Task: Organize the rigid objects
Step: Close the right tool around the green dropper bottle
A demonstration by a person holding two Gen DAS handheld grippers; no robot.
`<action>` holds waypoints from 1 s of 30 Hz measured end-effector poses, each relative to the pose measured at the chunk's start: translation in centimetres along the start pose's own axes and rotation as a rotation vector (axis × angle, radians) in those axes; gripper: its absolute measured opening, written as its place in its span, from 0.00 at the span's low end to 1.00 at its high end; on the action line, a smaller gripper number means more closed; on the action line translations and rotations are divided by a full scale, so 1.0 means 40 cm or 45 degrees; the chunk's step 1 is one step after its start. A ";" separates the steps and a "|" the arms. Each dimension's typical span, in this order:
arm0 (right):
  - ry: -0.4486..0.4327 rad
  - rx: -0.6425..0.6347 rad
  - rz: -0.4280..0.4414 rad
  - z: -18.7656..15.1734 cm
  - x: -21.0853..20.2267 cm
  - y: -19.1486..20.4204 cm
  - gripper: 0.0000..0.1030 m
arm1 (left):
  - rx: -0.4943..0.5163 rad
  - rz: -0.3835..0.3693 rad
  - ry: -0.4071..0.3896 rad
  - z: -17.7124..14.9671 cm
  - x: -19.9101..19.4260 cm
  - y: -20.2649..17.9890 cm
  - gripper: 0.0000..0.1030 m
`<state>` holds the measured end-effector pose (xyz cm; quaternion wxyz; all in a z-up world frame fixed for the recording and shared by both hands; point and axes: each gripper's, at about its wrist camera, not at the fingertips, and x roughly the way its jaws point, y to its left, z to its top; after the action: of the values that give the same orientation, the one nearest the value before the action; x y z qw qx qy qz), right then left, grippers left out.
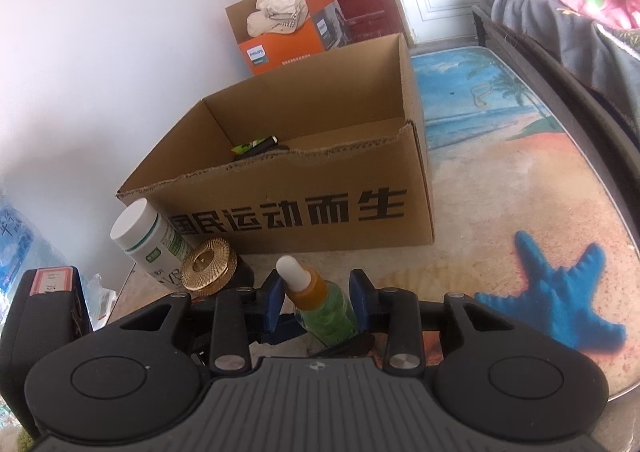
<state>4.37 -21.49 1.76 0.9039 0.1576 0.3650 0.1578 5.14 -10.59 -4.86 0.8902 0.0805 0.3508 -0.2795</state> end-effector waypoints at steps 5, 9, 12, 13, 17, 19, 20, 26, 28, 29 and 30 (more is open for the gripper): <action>0.011 0.004 -0.003 0.002 0.008 -0.003 0.37 | -0.004 0.006 0.003 0.002 0.005 0.003 0.32; 0.021 0.022 0.005 0.001 0.012 -0.011 0.36 | -0.023 0.008 0.002 0.001 0.007 -0.007 0.32; 0.015 0.023 -0.005 0.001 0.009 -0.012 0.35 | -0.020 0.004 0.005 0.003 0.007 -0.014 0.31; 0.015 0.026 -0.005 0.001 0.008 -0.012 0.35 | -0.016 0.007 0.008 0.003 0.007 -0.016 0.31; 0.014 0.034 -0.007 0.000 0.003 -0.015 0.35 | -0.019 0.009 0.016 0.006 0.007 -0.022 0.31; 0.014 0.033 -0.009 0.000 0.001 -0.015 0.35 | -0.018 0.011 0.019 0.007 0.007 -0.025 0.31; 0.013 0.034 -0.009 0.000 0.002 -0.015 0.35 | -0.018 0.012 0.019 0.008 0.007 -0.026 0.31; 0.011 0.032 -0.007 0.000 -0.003 -0.014 0.34 | -0.011 0.016 0.020 0.010 0.005 -0.028 0.31; 0.016 0.029 -0.009 0.000 -0.002 -0.012 0.34 | -0.002 0.019 0.021 0.009 0.005 -0.030 0.31; 0.019 0.026 -0.012 0.000 -0.001 -0.012 0.34 | 0.000 0.019 0.023 0.008 0.006 -0.031 0.31; 0.024 0.026 -0.016 0.001 0.000 -0.012 0.34 | 0.001 0.020 0.024 0.008 0.007 -0.033 0.31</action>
<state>4.49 -21.93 1.58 0.8998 0.1632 0.3760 0.1497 4.77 -11.91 -4.76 0.8888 0.0864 0.3585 -0.2720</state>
